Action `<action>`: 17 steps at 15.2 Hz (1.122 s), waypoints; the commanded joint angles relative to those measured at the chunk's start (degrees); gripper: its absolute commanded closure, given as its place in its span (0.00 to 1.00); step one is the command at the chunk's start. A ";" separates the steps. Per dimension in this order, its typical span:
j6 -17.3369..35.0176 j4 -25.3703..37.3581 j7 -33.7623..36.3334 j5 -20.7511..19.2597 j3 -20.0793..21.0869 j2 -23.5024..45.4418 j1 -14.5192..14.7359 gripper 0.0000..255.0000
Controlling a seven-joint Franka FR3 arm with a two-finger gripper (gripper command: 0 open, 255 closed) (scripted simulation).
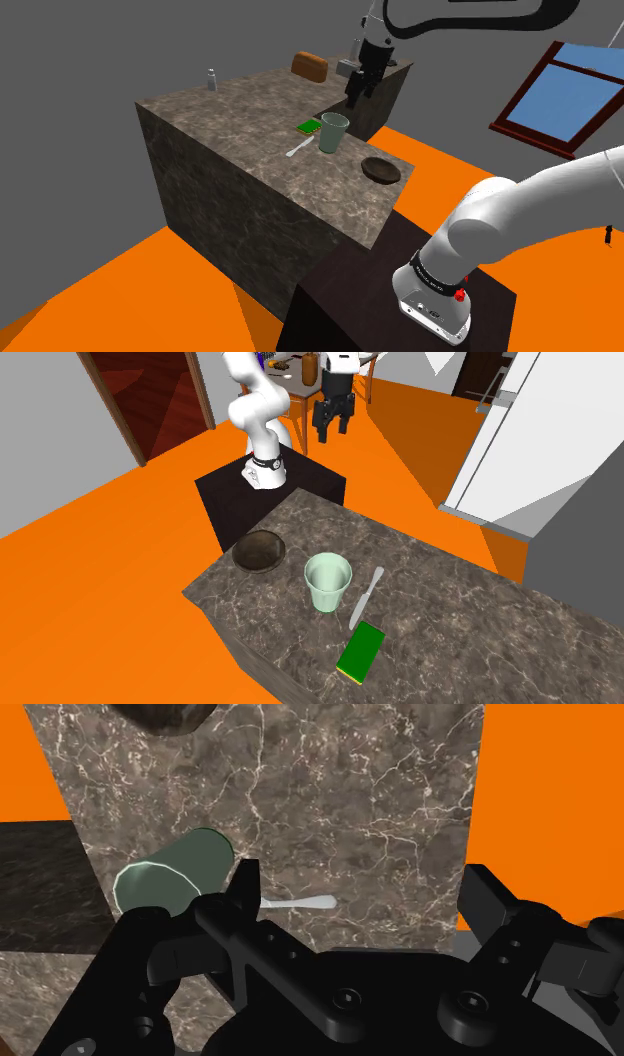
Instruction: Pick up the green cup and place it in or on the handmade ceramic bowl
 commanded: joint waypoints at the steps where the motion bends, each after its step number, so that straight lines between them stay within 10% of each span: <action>1: 2.51 1.08 -0.13 -1.14 -0.52 4.30 -0.61 0.00; 17: 12.50 20.64 0.80 -8.20 -3.54 39.43 -4.22 0.00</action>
